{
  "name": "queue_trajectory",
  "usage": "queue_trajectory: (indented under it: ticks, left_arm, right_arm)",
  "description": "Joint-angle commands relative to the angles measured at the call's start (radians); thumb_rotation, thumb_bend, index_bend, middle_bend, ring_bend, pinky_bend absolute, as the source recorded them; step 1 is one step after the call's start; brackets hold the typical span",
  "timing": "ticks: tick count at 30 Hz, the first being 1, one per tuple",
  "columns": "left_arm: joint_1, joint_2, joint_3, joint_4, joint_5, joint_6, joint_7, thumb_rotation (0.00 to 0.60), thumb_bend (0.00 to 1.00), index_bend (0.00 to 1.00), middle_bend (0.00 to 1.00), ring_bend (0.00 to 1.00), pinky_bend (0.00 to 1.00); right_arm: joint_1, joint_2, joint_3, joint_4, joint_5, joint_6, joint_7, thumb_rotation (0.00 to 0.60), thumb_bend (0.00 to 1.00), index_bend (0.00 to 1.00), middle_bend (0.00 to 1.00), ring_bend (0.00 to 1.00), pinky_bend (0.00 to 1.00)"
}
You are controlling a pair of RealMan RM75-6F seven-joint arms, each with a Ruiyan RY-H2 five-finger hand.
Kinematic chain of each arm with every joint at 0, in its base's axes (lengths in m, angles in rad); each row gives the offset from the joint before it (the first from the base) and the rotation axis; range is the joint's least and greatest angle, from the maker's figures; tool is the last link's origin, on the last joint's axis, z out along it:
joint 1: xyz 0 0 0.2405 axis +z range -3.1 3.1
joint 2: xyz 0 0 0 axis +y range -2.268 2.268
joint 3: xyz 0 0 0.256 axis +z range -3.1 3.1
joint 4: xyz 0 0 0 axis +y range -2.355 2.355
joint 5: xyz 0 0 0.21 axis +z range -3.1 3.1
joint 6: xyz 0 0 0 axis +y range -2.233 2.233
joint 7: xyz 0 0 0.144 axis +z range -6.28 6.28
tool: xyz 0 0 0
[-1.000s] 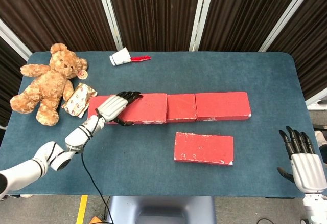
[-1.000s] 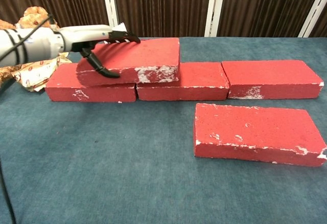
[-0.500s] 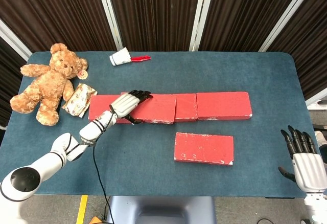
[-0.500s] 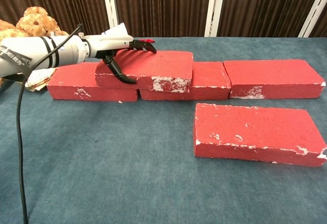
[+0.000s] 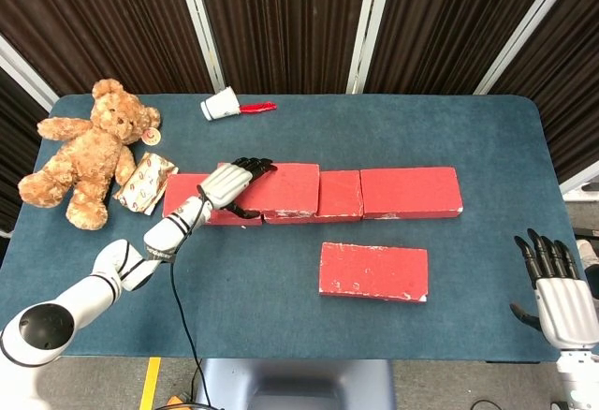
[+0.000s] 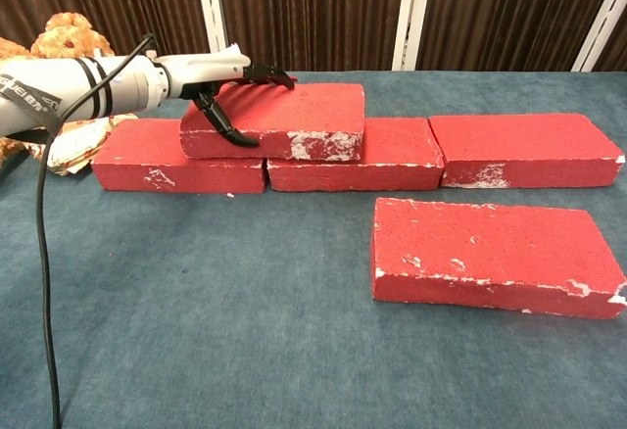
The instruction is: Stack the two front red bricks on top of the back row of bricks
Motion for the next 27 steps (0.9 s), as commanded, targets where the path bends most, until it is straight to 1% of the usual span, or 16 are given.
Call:
queue_trajectory:
  ticks: [1, 3, 4, 7, 9, 12, 14, 17, 21, 23, 27]
  left_arm:
    - [-0.002, -0.002, 0.000, 0.005, -0.007, -0.010, 0.003, 0.600, 0.41, 0.09, 0.53, 0.67, 0.82]
    - [-0.003, -0.003, 0.003, 0.008, -0.010, -0.020, 0.005, 0.600, 0.41, 0.08, 0.53, 0.66, 0.80]
    - [-0.004, -0.003, 0.005, 0.010, -0.014, -0.029, 0.008, 0.600, 0.41, 0.08, 0.52, 0.65, 0.78]
    - [-0.004, 0.001, 0.006, 0.005, -0.024, -0.042, -0.001, 0.600, 0.41, 0.06, 0.51, 0.56, 0.62]
    - [-0.004, 0.007, 0.007, -0.006, -0.024, -0.035, -0.007, 0.600, 0.39, 0.05, 0.48, 0.48, 0.51]
    - [-0.007, 0.015, 0.008, -0.020, -0.026, -0.034, -0.006, 0.600, 0.37, 0.03, 0.44, 0.37, 0.39]
    - [-0.007, 0.019, 0.007, -0.026, -0.029, -0.032, -0.001, 0.600, 0.37, 0.03, 0.43, 0.35, 0.36]
    - [-0.005, 0.025, 0.006, -0.036, -0.036, -0.034, 0.012, 0.600, 0.37, 0.02, 0.43, 0.35, 0.34]
    - [-0.005, 0.038, 0.007, -0.059, -0.049, -0.055, 0.036, 0.600, 0.36, 0.01, 0.43, 0.32, 0.32]
    - [-0.004, 0.044, 0.005, -0.072, -0.058, -0.065, 0.050, 0.600, 0.34, 0.00, 0.41, 0.29, 0.30]
    - [-0.003, 0.065, -0.002, -0.116, -0.077, -0.081, 0.082, 0.600, 0.31, 0.00, 0.34, 0.19, 0.27]
  right_arm:
    - [0.000, 0.000, 0.000, 0.000, 0.000, 0.000, 0.000, 0.600, 0.11, 0.00, 0.00, 0.00, 0.00]
    - [0.001, 0.000, 0.001, 0.000, 0.002, -0.001, 0.000, 0.600, 0.11, 0.00, 0.00, 0.00, 0.00]
    - [0.001, 0.000, 0.002, 0.000, 0.004, -0.002, -0.001, 0.600, 0.11, 0.00, 0.00, 0.00, 0.00]
    - [0.002, 0.000, 0.002, -0.001, 0.007, -0.005, -0.004, 0.600, 0.11, 0.00, 0.00, 0.00, 0.00]
    - [0.002, 0.000, 0.003, -0.001, 0.008, -0.005, -0.005, 0.600, 0.11, 0.00, 0.00, 0.00, 0.00]
    - [0.003, 0.000, 0.001, -0.002, 0.008, -0.007, -0.006, 0.600, 0.11, 0.00, 0.00, 0.00, 0.00]
    - [0.004, 0.000, 0.001, -0.002, 0.007, -0.008, -0.008, 0.600, 0.11, 0.00, 0.00, 0.00, 0.00]
    - [0.004, 0.001, 0.001, -0.002, 0.007, -0.010, -0.007, 0.600, 0.11, 0.00, 0.00, 0.00, 0.00]
    - [0.004, 0.000, 0.001, -0.002, 0.007, -0.010, -0.008, 0.600, 0.11, 0.00, 0.00, 0.00, 0.00]
    - [0.005, 0.000, 0.001, -0.002, 0.007, -0.011, -0.009, 0.600, 0.11, 0.00, 0.00, 0.00, 0.00]
    - [0.009, 0.000, 0.002, -0.002, 0.009, -0.017, -0.010, 0.600, 0.11, 0.00, 0.00, 0.00, 0.00]
